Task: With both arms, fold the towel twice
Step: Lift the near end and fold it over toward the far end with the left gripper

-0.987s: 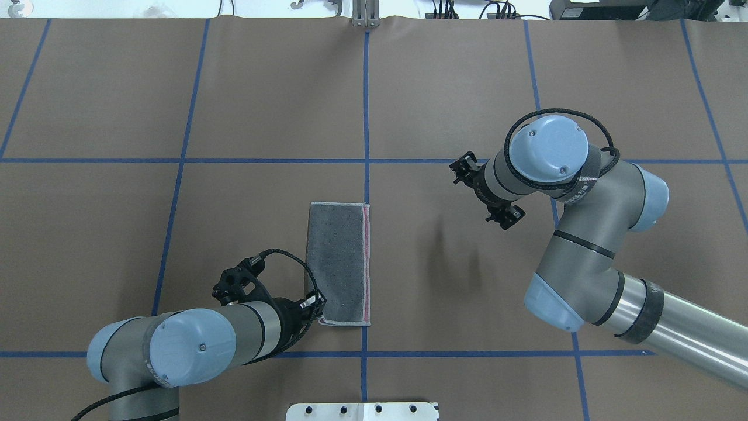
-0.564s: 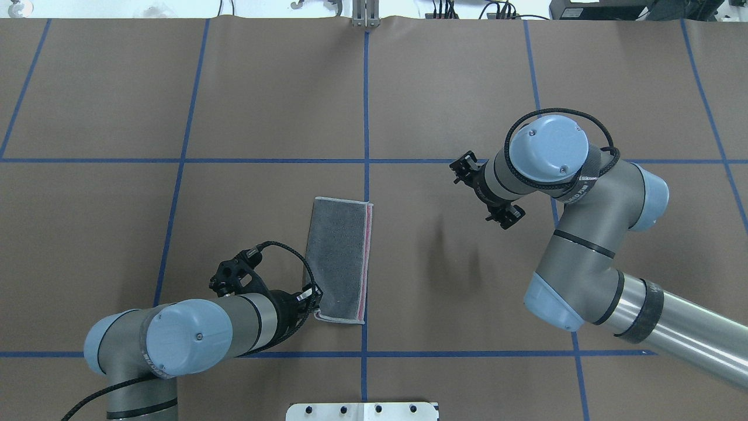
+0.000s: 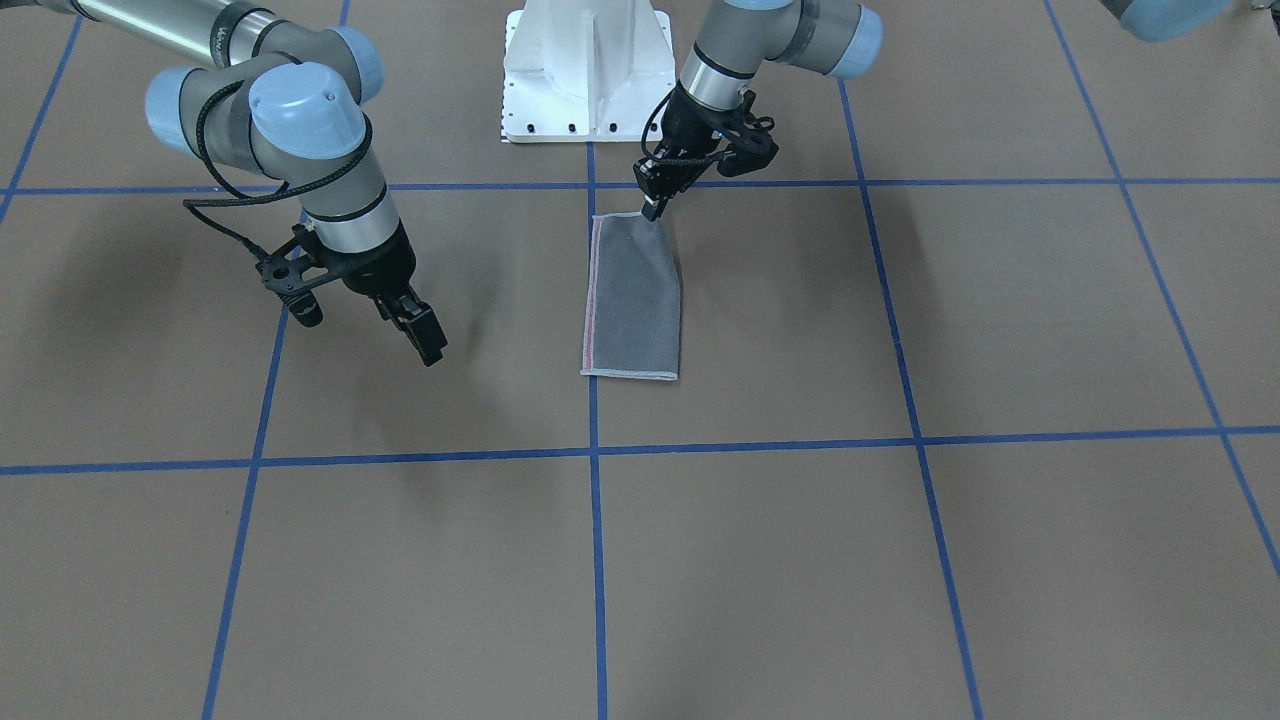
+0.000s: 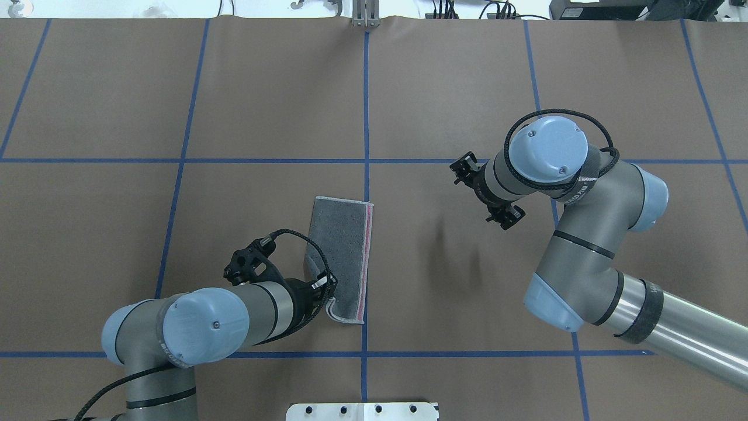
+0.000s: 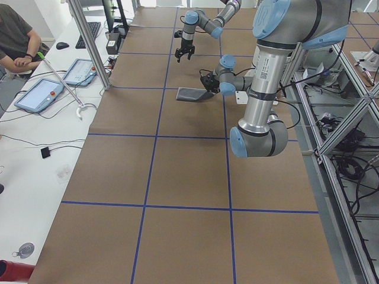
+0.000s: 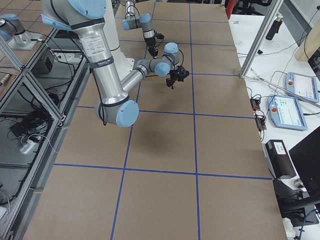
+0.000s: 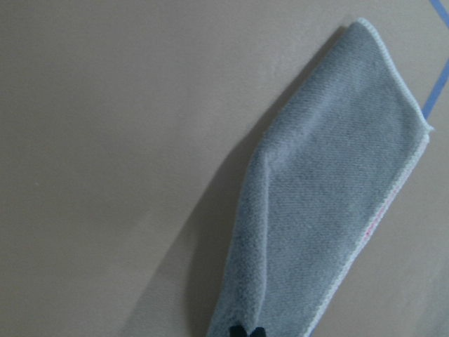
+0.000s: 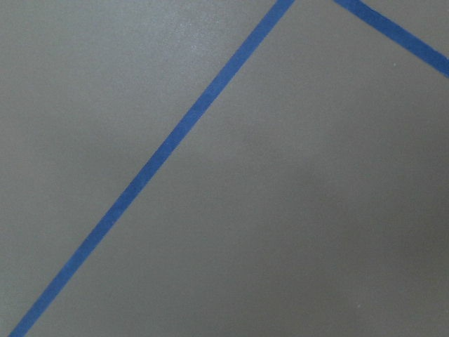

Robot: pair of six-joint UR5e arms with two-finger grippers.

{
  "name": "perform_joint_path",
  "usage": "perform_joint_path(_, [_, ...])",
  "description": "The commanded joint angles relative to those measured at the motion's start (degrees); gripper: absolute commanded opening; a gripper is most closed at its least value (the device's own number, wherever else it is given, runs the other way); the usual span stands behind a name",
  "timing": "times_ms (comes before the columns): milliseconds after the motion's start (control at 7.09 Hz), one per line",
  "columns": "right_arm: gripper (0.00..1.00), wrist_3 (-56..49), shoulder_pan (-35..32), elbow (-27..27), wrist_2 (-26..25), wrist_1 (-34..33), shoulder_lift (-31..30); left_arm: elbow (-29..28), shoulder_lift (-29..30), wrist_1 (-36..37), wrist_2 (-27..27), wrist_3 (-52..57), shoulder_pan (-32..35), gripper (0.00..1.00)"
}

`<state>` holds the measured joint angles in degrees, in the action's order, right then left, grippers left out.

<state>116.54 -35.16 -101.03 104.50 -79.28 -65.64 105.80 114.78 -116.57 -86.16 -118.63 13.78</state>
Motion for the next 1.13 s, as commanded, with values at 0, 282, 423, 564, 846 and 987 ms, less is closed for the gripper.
perform_joint_path(0, [1.00, 0.00, 0.00, 0.05, 0.00, 0.00, -0.10, -3.75, 4.73, 0.11, -0.06, 0.06, 3.51, 0.00])
perform_joint_path(282, [1.00, -0.17, 0.00, 0.05, 0.09, 0.00, -0.10, -6.21, 6.15, -0.06, -0.32, 0.15, 6.94, 0.00])
perform_joint_path(423, [1.00, -0.18, 0.00, 0.05, 0.09, 0.00, -0.45, -8.31, 8.07, -0.15, -0.33, 0.15, 8.44, 0.00])
perform_joint_path(564, [1.00, -0.18, 0.00, 0.05, 0.09, 0.00, -0.45, -10.34, 10.61, -0.06, -0.33, -0.02, 9.06, 0.00])
perform_joint_path(846, [1.00, -1.57, -0.17, -0.04, 0.09, 0.00, -0.89, -15.16, 14.92, -0.06, -0.33, -0.38, 10.03, 0.00])
perform_joint_path(987, [1.00, -2.71, -0.43, -0.30, 0.26, 0.00, -2.02, -17.36, 16.77, -0.15, -0.33, -0.38, 11.08, 0.00])
